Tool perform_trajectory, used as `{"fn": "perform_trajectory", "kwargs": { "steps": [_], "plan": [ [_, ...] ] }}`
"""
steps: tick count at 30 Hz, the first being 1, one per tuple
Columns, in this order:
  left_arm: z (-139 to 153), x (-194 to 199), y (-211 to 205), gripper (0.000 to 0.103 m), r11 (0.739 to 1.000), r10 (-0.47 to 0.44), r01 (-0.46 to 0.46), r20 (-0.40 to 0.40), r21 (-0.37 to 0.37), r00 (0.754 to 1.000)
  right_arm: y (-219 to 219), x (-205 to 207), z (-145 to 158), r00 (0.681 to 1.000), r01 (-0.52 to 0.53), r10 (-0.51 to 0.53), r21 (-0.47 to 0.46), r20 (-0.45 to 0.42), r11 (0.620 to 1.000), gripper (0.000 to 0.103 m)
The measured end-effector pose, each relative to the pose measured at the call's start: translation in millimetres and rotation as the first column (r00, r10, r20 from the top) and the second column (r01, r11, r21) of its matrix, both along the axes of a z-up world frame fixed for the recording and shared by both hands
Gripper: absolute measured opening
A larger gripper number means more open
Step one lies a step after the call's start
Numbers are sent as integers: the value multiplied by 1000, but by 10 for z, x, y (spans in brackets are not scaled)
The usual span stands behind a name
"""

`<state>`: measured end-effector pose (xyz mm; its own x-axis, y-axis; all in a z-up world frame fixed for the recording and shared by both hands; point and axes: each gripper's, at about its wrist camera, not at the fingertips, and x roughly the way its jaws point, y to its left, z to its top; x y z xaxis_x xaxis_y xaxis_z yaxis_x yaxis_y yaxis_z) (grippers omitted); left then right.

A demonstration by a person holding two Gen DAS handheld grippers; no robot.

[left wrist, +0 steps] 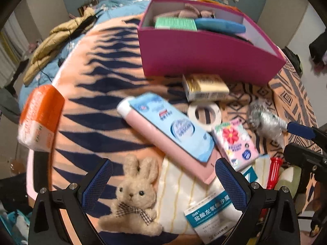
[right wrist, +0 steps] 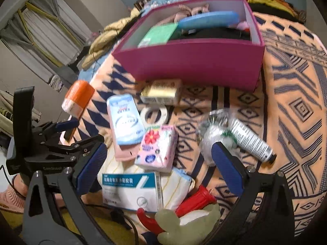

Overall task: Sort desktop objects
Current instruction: 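Move the right gripper toward the pink floral tissue pack, then close the right gripper on the pink floral tissue pack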

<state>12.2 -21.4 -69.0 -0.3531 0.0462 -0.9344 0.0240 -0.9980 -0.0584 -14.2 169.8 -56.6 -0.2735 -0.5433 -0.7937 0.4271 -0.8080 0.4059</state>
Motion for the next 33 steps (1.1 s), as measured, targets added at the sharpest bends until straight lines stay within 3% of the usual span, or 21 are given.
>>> {"fn": "perform_trajectory", "kwargs": {
  "steps": [7, 14, 21, 33],
  "plan": [
    [-195, 55, 49, 102, 999, -30, 31, 41, -23, 999, -130, 30, -195, 998, -59, 57, 72, 35, 996, 102],
    [-308, 77, 91, 102, 999, -13, 16, 69, -46, 998, -171, -2, -364, 989, -128, 120, 93, 91, 987, 80],
    [-372, 111, 119, 102, 998, 10, -5, 85, -68, 996, -225, -54, -436, 977, -184, 173, 79, 122, 980, 80],
    [-331, 98, 243, 98, 989, -85, 91, 58, -116, 995, -366, -166, -643, 976, -160, 137, 129, 170, 979, 70]
  ]
}}
